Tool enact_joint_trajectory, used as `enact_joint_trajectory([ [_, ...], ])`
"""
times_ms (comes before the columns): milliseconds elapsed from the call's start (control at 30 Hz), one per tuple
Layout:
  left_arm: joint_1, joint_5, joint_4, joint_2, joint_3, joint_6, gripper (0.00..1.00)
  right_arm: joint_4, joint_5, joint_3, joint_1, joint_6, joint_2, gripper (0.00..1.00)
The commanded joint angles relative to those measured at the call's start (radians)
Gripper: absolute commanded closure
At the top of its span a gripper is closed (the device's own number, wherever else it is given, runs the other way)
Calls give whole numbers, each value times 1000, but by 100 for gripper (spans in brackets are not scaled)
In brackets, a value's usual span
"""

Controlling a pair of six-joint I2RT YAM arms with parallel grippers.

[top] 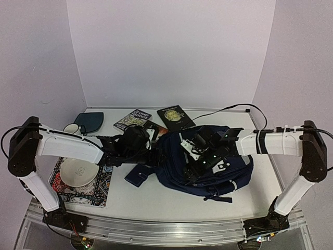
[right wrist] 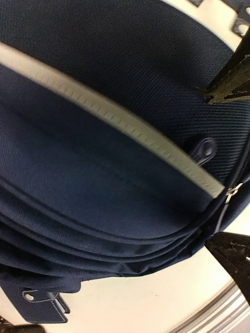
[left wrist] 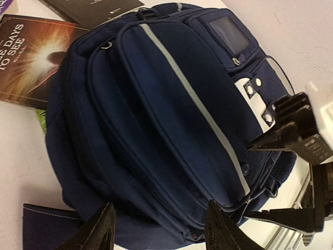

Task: Pack the student bag
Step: Hold the student bag at the center of the board.

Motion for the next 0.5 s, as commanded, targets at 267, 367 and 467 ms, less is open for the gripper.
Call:
enact_joint_trajectory([
  [267,-4,8,4,-35,3,18,39,-30,191,109,-9,-89,147,40],
  [367,-18,1,12,-34,8,42,39,-29,156,138,-26,-51,137,60],
  [467,-46,-27,30,-40,3,63,39,-28,136,165,-38,-14,129,86],
])
